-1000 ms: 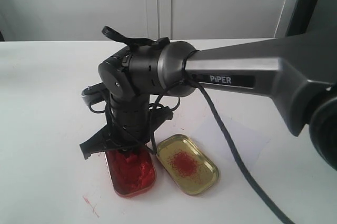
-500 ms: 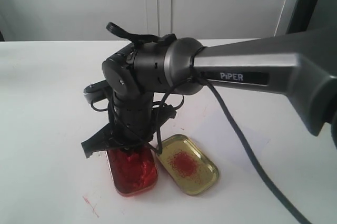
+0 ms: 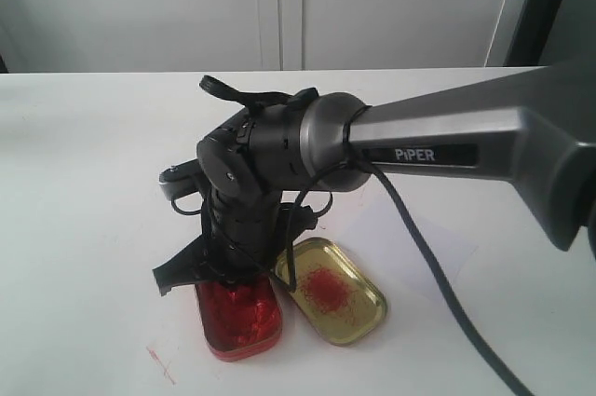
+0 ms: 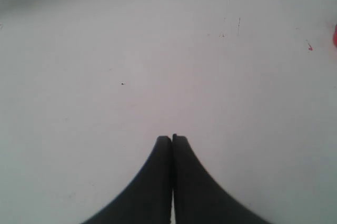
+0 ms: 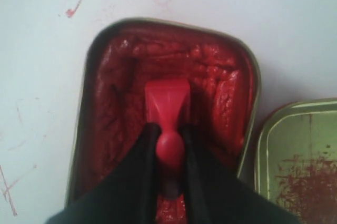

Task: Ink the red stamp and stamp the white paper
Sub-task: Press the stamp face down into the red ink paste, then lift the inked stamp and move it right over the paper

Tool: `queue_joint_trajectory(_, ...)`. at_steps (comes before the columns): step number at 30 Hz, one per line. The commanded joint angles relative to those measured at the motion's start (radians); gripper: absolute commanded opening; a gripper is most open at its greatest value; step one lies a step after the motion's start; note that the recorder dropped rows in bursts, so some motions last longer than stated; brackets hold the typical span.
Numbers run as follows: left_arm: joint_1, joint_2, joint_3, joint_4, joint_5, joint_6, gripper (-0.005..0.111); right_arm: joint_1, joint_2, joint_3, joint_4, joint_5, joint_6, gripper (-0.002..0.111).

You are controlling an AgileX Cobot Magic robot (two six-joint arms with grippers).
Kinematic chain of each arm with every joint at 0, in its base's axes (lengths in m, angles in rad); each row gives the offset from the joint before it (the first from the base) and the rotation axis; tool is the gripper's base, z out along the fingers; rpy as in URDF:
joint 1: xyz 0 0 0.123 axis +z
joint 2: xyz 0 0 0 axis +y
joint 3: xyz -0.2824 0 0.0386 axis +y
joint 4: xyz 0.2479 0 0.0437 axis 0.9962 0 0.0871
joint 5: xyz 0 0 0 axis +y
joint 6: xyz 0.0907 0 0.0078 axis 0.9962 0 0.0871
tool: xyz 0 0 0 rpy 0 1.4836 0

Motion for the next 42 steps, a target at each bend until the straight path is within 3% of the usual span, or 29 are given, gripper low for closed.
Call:
queue_joint_trajectory(1, -0.005, -0.004, 0.010, -0.002, 0.001, -0.002, 0.000, 0.000, -0.023, 0.010, 0.002, -0.040, 0.007, 0.000)
queue_joint_trajectory(20, -0.005, -0.004, 0.010, -0.002, 0.001, -0.002, 0.000, -0.003, -0.071, 0.011, -0.002, -0.059, 0.019, 0.000)
queue_joint_trajectory(32, -0.005, -0.004, 0.010, -0.002, 0.001, -0.002, 0.000, -0.081, -0.053, 0.070, 0.256, -0.102, -0.150, 0.000)
queue_joint_trajectory(42, -0.005, -0.004, 0.010, -0.002, 0.001, -0.002, 0.000, -0.088, -0.159, 0.070, 0.166, -0.087, -0.140, 0.000)
